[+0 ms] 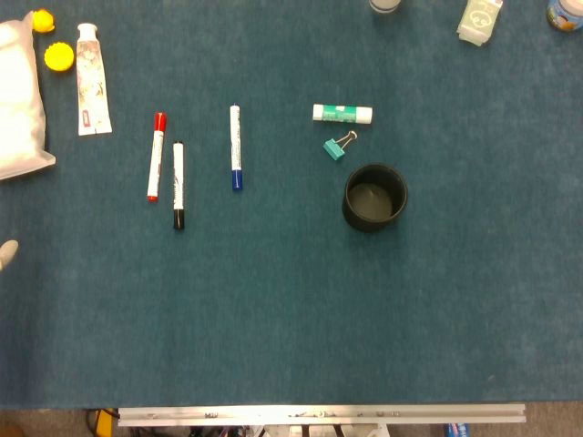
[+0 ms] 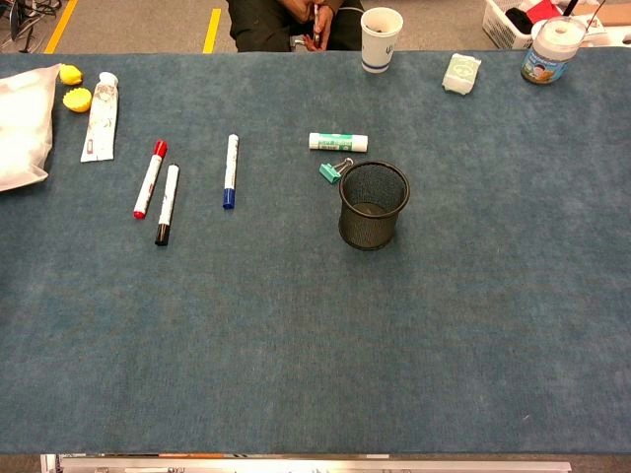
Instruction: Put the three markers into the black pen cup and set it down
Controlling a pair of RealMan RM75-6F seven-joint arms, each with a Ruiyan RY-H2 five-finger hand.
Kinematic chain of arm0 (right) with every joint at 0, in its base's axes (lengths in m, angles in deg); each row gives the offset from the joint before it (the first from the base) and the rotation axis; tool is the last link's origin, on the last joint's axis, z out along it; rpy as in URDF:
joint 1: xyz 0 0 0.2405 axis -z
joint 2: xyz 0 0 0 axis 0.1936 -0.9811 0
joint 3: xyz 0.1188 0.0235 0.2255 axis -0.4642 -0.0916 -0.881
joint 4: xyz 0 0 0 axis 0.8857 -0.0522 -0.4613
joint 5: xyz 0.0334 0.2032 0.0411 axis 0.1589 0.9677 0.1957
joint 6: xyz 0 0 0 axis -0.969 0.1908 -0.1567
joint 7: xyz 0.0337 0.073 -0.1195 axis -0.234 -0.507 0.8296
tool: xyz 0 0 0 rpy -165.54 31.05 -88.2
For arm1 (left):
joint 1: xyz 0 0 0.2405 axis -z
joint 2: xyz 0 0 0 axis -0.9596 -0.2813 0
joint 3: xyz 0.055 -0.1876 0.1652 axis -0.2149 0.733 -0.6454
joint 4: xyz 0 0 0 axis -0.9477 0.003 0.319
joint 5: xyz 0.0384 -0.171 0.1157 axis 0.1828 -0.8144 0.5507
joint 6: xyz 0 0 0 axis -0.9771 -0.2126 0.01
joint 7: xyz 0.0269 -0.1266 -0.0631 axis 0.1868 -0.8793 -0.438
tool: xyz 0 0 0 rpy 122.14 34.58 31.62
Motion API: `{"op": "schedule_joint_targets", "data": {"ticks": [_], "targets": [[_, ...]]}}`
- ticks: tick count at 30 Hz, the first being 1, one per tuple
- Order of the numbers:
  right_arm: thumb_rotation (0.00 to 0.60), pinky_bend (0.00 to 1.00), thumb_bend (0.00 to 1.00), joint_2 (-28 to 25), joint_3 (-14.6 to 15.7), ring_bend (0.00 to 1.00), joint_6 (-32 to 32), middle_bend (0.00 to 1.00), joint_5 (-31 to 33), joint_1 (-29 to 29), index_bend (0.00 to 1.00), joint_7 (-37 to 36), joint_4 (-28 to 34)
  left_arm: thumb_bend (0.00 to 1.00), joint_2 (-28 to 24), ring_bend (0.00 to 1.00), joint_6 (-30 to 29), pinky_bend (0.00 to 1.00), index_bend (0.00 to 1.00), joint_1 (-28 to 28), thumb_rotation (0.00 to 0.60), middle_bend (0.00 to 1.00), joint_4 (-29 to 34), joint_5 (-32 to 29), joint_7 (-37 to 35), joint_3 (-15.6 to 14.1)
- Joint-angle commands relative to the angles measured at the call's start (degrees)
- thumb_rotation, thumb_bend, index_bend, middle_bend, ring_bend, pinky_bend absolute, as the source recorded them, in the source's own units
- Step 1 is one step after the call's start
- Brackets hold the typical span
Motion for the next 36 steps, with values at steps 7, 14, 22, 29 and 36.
{"op": "schedule_joint_targets", "data": {"ticks": [7, 14, 22, 29, 36], "targets": [[0.600, 0.10, 0.23, -1.2, 2.0, 0.06, -5.4, 0.21, -4.1, -2.5, 0.21, -9.7, 2.3, 0.13, -0.1, 0.00, 1.3, 0.09, 0.15, 0.4, 0.600, 0.07, 0.1, 0.1, -0.4, -0.1], [0.600, 0.10, 0.00, 5.5, 1.8, 0.06, -9.6, 0.21, -3.9, -5.9, 0.19, -14.0, -2.5, 0.13, -0.7, 0.00, 1.9, 0.09, 0.15, 0.7, 0.600, 0.07, 0.9, 0.5, -1.1, -0.3], [0.600, 0.10, 0.00, 14.1, 0.9, 0.06, -18.1, 0.16, -0.4, -11.2, 0.16, -15.1, -6.2, 0.13, -2.1, 0.00, 1.6, 0.09, 0.15, 0.4, 0.600, 0.07, 2.2, 1.5, -1.4, -0.7], [0.600, 0.10, 0.00, 19.6, 0.1, 0.06, -22.2, 0.16, 0.3, -14.7, 0.16, -20.8, -9.5, 0.13, -3.5, 0.00, 0.5, 0.09, 0.15, -0.5, 0.600, 0.07, 3.0, 1.8, -2.3, -1.1], [0.600, 0.13, 0.00, 26.2, 0.1, 0.07, -20.6, 0.18, -1.2, -15.6, 0.16, -25.7, -16.0, 0.13, -3.9, 0.00, 0.0, 0.09, 0.15, -1.0, 0.600, 0.07, 2.7, 2.3, -2.2, -1.3]]}}
